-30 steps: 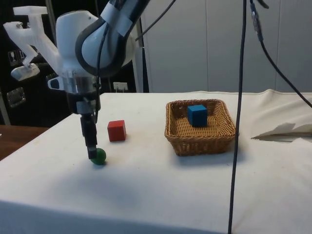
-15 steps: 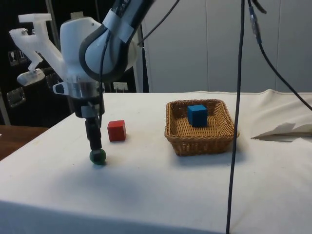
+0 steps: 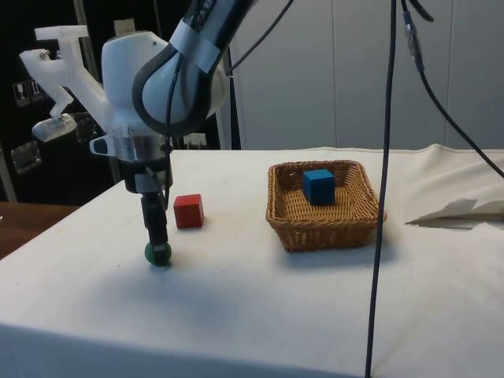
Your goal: Place all non-red objects into the basket.
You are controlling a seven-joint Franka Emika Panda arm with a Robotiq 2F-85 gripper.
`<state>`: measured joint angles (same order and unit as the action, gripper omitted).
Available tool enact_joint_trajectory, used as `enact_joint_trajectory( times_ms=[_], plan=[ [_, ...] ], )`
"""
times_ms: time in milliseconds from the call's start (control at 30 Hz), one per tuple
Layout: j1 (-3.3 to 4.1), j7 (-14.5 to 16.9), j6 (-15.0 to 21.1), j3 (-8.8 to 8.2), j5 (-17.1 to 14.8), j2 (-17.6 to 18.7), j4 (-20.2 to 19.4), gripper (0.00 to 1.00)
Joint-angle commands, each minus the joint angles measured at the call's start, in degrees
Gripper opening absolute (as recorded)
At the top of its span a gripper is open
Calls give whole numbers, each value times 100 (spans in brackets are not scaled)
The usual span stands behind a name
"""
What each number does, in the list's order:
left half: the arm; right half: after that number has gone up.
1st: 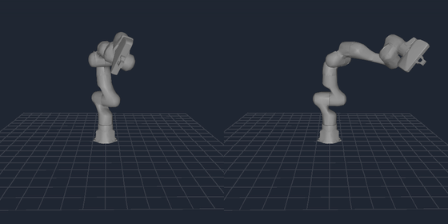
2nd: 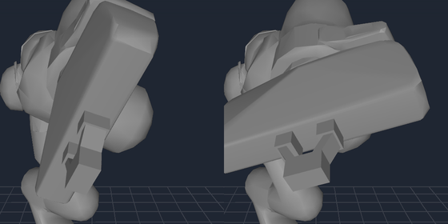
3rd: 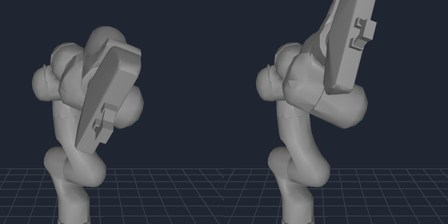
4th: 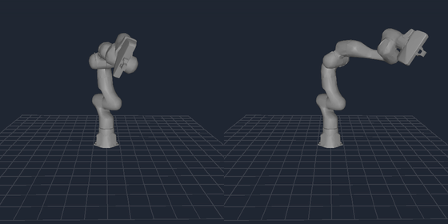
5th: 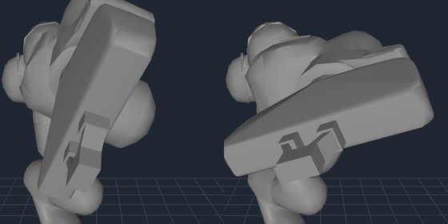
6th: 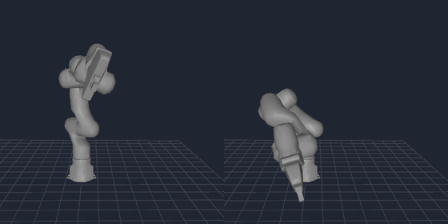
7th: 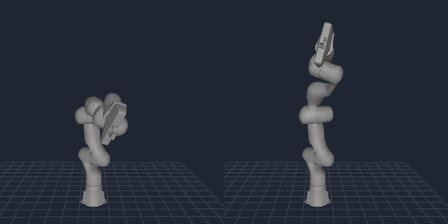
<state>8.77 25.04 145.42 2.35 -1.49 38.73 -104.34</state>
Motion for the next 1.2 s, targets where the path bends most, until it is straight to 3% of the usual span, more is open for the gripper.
enact_joint_trajectory(
  times_ms=[0, 967, 1000, 1167],
  plan=[
    [0, 6, 46, 6, -6, 6, -6, 100],
    [-40, 0, 17, 6, -34, 0, 6, 100],
    [-34, -6, 17, 6, -29, 0, 11, 96],
    [-34, -11, 11, 0, -23, 6, 17, 39]
  ],
)
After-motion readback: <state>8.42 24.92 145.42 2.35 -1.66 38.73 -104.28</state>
